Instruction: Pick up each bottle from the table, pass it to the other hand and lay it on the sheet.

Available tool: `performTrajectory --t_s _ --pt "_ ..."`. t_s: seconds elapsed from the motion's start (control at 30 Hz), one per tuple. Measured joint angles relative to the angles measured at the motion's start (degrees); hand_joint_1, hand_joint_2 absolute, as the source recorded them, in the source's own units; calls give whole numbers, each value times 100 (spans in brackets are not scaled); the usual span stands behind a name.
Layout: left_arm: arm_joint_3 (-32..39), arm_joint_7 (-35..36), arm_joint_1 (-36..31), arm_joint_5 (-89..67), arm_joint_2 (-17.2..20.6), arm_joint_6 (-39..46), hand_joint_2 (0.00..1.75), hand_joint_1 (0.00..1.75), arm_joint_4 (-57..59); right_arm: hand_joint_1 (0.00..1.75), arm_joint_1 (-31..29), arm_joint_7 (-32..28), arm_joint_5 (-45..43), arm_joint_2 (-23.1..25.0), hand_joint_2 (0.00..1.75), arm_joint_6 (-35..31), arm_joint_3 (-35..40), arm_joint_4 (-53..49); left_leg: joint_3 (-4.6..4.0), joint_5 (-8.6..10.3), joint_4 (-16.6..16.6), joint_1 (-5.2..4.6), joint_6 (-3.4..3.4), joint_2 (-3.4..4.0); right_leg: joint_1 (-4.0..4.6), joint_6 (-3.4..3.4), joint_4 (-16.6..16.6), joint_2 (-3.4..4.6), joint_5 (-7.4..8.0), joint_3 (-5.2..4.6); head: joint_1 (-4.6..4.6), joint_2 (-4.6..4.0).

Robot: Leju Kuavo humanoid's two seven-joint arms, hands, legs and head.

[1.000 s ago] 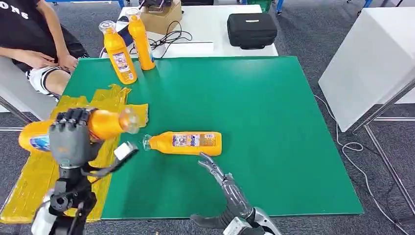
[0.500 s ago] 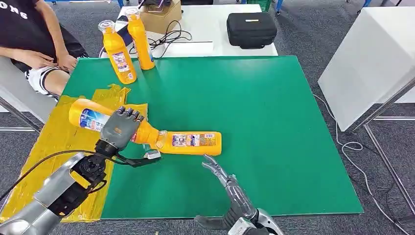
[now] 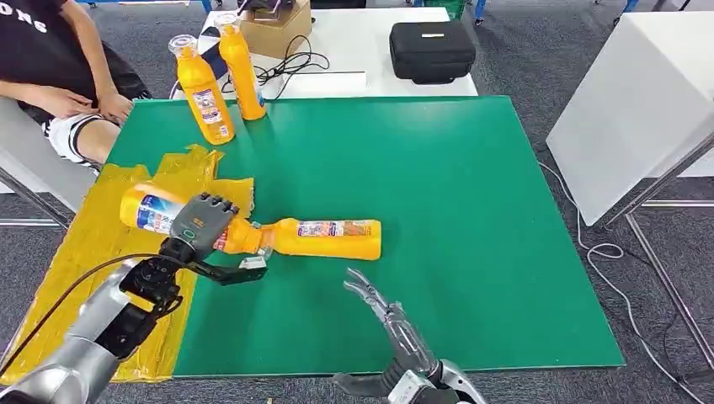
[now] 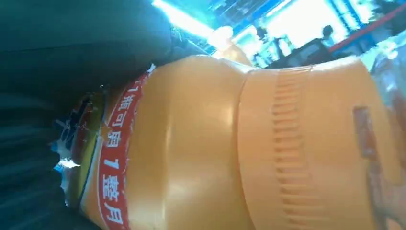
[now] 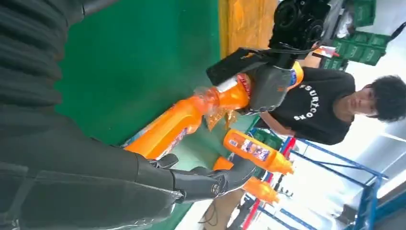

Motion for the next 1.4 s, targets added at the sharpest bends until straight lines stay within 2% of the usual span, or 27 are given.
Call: performTrajectory --t_s 0.2,0.37,0.67,0.77,0.87,1.13,1.4 --pt "922 -490 -65 803 -243 216 175 175 -96 0 103 37 9 -2 175 0 -70 -9 0 0 0 0 0 0 0 0 0 0 0 0 -2 0" --pt "1671 -1407 -60 2495 -396 -31 175 175 -465 0 135 85 11 11 175 0 -140 -22 -1 0 0 2 0 0 3 0 1 2 0 0 0 0" --pt "2231 -1969 -88 3530 -450 -374 175 175 -791 0 155 164 46 48 175 -4 -208 -35 -1 0 0 3 0 -1 4 0 1 1 0 0 0 0" --pt "2225 -1773 -121 3207 -450 -424 175 175 -778 0 155 216 92 92 175 2 -232 -37 -1 0 0 3 0 -2 3 0 0 0 0 -1 0 0" --pt "2113 -1151 -244 2254 -450 -243 175 175 -535 0 153 297 157 155 175 70 -262 -59 -1 0 0 3 0 -2 3 -1 0 -1 0 1 -2 0" --pt "1844 -367 -449 1087 -479 -92 175 175 22 0 150 382 258 273 175 166 -306 -66 -1 0 0 3 0 -1 4 -1 1 0 0 -1 -2 0" --pt "1733 -46 -587 426 -577 -77 175 175 481 0 115 398 286 317 175 192 -323 -55 -2 0 0 3 0 -1 4 -1 0 -1 0 -1 0 0"
